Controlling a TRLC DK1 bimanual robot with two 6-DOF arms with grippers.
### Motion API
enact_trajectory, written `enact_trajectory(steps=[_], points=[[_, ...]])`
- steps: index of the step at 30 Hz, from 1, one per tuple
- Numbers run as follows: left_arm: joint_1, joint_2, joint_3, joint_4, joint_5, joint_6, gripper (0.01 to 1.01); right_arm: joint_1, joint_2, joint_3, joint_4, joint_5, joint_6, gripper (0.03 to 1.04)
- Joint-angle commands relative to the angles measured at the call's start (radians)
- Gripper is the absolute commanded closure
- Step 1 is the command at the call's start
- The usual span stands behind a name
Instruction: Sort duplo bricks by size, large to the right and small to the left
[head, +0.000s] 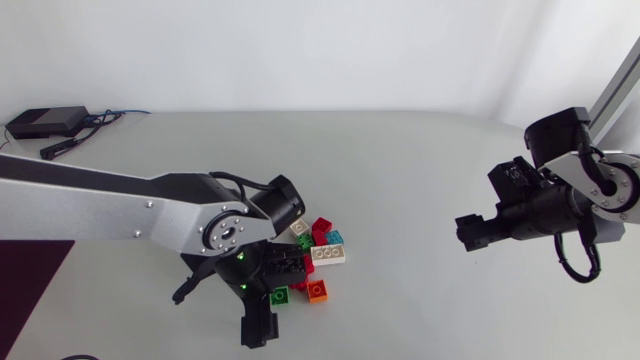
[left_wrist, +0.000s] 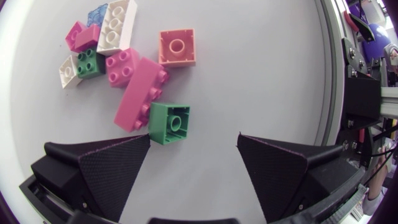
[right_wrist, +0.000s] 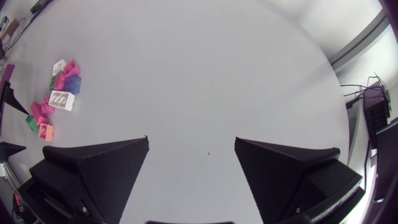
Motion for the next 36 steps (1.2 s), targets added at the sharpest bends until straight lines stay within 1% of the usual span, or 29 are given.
enact_trajectory(steps=[1, 4, 10, 11, 14, 19, 21, 23, 24, 28, 29, 32, 36], points=[[0.0, 0.037, 0.003, -0.004, 0.007, 0.032, 0.054, 0.009, 0.007, -0.039, 0.009, -0.009, -0.018, 0.07], [-0.002, 0.044, 0.006, 0.0, 0.007, 0.032, 0.074, 0.006, 0.016, -0.051, 0.025, -0.018, -0.024, 0.07], [0.012, 0.061, 0.014, 0.019, 0.001, 0.024, 0.075, -0.009, 0.019, -0.064, 0.032, -0.031, -0.041, 0.07], [0.013, 0.061, 0.021, 0.021, 0.001, 0.016, 0.061, -0.009, 0.019, -0.067, 0.033, -0.032, -0.041, 0.07], [0.015, 0.063, 0.052, 0.046, 0.001, -0.024, 0.057, -0.009, 0.019, -0.07, 0.036, -0.034, -0.041, 0.07], [0.009, 0.135, 0.1, 0.081, 0.0, -0.067, 0.061, -0.009, 0.018, -0.07, 0.036, -0.048, -0.041, 0.07], [0.001, 0.167, 0.112, 0.081, 0.0, -0.073, 0.111, -0.009, 0.018, -0.071, 0.035, -0.048, -0.041, 0.07], [-0.005, 0.19, 0.109, 0.081, 0.0, -0.076, 0.2, -0.012, 0.018, -0.071, 0.032, -0.048, -0.042, 0.07], [-0.007, 0.195, 0.106, 0.081, -0.002, -0.076, 0.261, -0.017, 0.014, -0.071, 0.03, -0.048, -0.045, 0.07], [-0.005, 0.182, 0.086, 0.09, 0.0, -0.076, 0.626, -0.032, 0.008, -0.068, 0.025, -0.048, -0.051, 0.07], [0.001, 0.173, 0.08, 0.09, 0.0, -0.076, 0.649, -0.032, 0.007, -0.068, 0.025, -0.048, -0.051, 0.07], [0.009, 0.138, 0.057, 0.09, 0.0, -0.07, 0.667, -0.032, 0.005, -0.073, 0.024, -0.048, -0.05, 0.07], [0.027, 0.07, -0.012, 0.099, 0.0, -0.054, 0.674, -0.032, 0.001, -0.076, 0.018, -0.048, -0.047, 0.07]])
